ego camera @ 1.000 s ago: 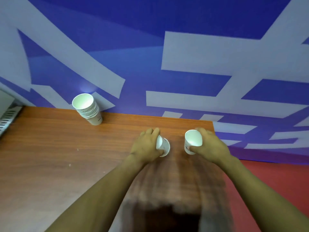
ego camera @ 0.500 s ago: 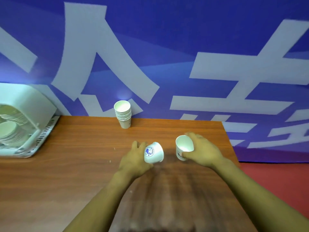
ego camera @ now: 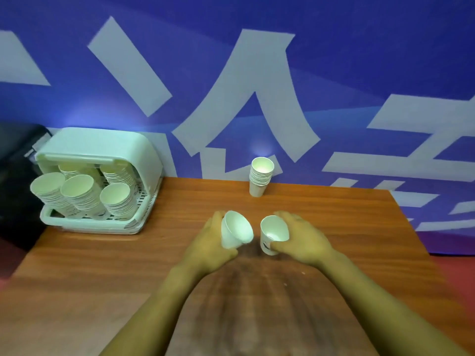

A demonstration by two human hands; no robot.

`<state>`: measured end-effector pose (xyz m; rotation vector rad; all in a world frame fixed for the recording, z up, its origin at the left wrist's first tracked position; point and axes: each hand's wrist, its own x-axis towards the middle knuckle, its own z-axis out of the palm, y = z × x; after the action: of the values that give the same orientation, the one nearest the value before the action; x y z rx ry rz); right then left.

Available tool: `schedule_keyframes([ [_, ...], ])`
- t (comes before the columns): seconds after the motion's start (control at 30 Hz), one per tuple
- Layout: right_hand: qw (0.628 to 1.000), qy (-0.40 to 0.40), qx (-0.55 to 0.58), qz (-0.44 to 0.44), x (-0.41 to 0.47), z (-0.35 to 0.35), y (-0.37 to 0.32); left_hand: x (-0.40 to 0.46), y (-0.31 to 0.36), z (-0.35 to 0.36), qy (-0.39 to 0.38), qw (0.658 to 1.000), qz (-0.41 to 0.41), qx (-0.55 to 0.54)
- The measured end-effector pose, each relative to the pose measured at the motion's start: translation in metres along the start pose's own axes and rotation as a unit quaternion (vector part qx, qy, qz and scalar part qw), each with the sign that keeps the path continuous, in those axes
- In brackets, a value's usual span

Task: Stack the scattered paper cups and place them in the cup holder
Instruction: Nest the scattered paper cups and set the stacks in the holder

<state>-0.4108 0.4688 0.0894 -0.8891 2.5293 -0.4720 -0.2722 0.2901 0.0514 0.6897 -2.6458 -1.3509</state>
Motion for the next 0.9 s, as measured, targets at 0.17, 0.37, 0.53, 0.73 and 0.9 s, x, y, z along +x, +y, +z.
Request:
schedule_keyframes([
  [0.17, 0.999, 0.003, 0.007, -0.042, 0.013, 0.007, -0.022, -0.017, -0.021, -0.027, 0.063, 0.993, -0.028, 0.101],
  [0.37, 0.998, -0.022, 0.023, -0.049, 0.029, 0.030, -0.041, -0.029, -0.039, -0.066, 0.084, 0.993, -0.049, 0.063],
  [0.53, 0.999, -0.037, 0.010, -0.035, 0.032, 0.041, -0.055, -0.017, -0.055, -0.092, 0.056, 0.991, -0.063, 0.100],
  [0.73, 0.999, 0.011, 0.037, -0.016, 0.058, 0.047, -0.109, -0.004, -0.089, -0.148, 0.050, 0.993, -0.048, 0.092],
  [0.9, 0.999, 0.014, 0.041, -0.026, 0.082, 0.079, -0.190, -0.001, -0.136, -0.218, 0.049, 0.998, 0.004, 0.033],
])
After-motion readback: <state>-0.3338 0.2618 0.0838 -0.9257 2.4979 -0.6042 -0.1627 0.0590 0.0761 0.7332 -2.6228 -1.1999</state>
